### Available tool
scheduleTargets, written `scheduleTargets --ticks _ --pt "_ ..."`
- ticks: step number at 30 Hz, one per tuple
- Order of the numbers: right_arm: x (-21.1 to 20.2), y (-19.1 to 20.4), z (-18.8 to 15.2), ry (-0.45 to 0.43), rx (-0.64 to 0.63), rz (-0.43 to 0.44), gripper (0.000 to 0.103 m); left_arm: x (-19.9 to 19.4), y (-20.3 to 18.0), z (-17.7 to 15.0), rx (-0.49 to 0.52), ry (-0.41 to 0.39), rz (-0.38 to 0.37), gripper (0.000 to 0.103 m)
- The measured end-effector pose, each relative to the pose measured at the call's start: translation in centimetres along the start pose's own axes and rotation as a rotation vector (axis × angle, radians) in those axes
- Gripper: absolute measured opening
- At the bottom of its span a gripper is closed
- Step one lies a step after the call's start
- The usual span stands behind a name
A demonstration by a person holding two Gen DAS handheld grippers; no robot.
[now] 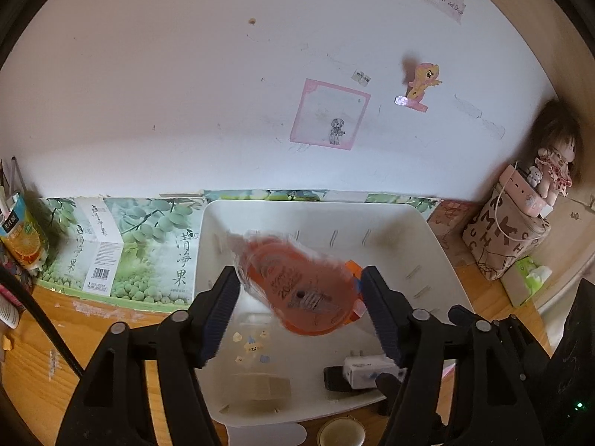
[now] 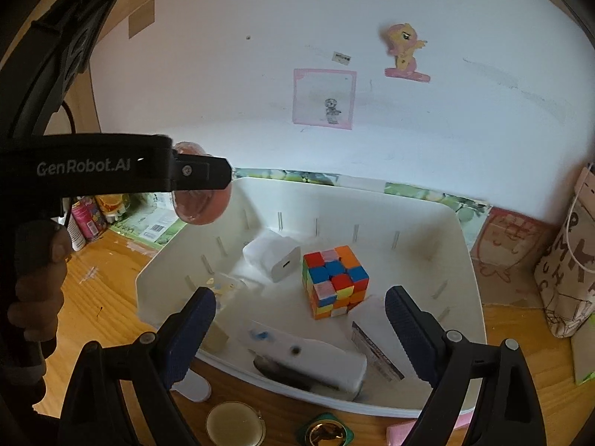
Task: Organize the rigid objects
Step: 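Open both tools to drop the dispenser and white toy into the bin, then withdraw both tools from the bin toward the remaining desk items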
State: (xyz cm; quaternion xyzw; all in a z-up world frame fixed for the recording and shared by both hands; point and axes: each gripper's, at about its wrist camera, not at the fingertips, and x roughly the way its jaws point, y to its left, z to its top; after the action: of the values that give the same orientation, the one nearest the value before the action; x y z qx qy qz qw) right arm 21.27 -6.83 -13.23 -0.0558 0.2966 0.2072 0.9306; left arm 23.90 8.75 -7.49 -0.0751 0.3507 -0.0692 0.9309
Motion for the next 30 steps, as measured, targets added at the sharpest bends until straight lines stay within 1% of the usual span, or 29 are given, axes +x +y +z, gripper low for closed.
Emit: scheduleTargets --ticks 1,4,9,14,19,25,30 --pt "-0.1 0.0 0.0 0.001 -0.001 -0.003 0.094 -0.3 -0.1 0.1 -0.001 -0.011 0.006 0.081" --pt "-0.5 0.1 0.1 -0.004 -0.006 0.000 0.094 -1.1 -0.2 0.3 0.001 -0.029 0.009 0.083" --pt "-2.0 0.6 0.5 -0.029 -0.023 0.016 0.094 -3.0 -0.5 0.4 -0.001 -0.056 0.012 0.083" --pt "-4.4 0.9 0.9 -0.068 -0.021 0.012 0.094 -5.8 -1.2 0.4 0.003 -0.112 0.005 0.083" --pt "-7.0 1.2 1.3 -0.118 -0.026 -0.001 0.094 -8.6 -1.7 0.1 -0.002 -0.158 0.020 0.083" --pt "-10.6 1.2 1.3 -0.175 -0.019 -0.015 0.094 -11.9 -2.3 -0.9 -0.007 -0.213 0.029 0.083" --pt "-13.5 0.9 1.1 -0.227 -0.002 -0.005 0.094 -14.4 -2.6 -2.1 -0.023 -0.249 0.045 0.083"
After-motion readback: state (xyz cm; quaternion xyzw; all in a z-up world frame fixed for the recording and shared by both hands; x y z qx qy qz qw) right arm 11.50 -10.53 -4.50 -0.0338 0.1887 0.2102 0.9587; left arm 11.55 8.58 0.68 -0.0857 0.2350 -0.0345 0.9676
